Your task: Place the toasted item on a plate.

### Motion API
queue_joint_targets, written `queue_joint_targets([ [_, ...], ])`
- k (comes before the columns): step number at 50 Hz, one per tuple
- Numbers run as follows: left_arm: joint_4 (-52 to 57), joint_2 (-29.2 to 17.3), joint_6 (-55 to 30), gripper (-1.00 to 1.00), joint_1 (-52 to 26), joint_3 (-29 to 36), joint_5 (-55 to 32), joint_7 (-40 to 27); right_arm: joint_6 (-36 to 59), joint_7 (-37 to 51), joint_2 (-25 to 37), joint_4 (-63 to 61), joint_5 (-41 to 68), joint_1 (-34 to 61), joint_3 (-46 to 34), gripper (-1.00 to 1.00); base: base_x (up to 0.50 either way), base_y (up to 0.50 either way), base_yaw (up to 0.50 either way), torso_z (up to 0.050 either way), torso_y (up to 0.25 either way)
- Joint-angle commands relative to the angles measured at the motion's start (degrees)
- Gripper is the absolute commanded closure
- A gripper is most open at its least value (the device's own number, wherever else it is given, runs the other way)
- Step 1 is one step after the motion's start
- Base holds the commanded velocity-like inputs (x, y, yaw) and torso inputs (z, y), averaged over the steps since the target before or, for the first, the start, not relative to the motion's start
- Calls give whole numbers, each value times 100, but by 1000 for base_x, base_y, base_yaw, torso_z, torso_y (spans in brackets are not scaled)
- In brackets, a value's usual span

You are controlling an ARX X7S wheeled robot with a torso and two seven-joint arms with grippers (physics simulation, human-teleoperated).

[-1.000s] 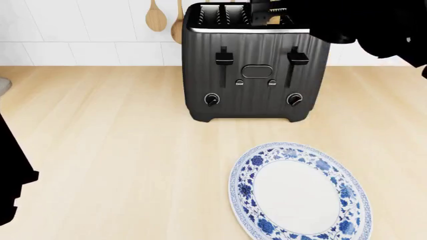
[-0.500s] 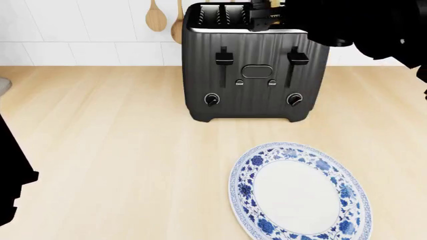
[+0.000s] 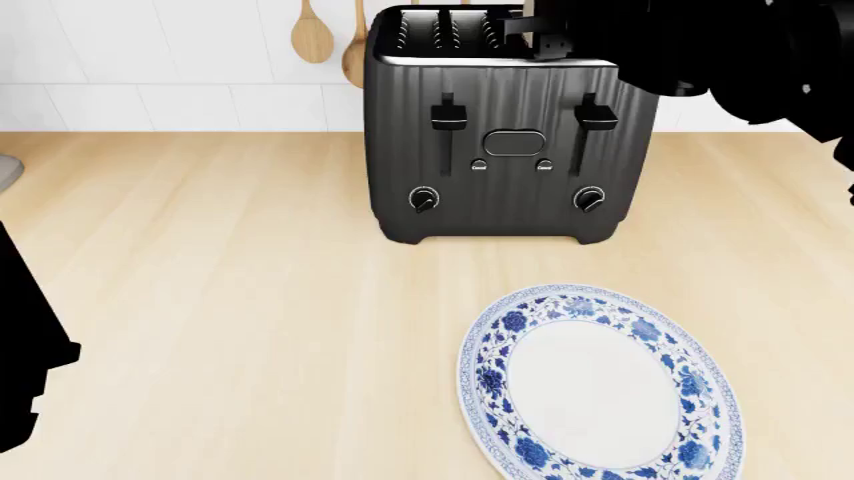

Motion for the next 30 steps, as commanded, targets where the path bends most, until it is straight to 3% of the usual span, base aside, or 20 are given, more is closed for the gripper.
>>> queue_joint_targets([
  [1,0,-22,0,-100,0,16,8,-25,-28,39,44,-37,-61,-11,-2,100,0,0,0,0,0],
  [30,0,0,16,-100,0,66,52,-17,268,106,115,-94,-244,858,77,100,0,0,0,0,1],
])
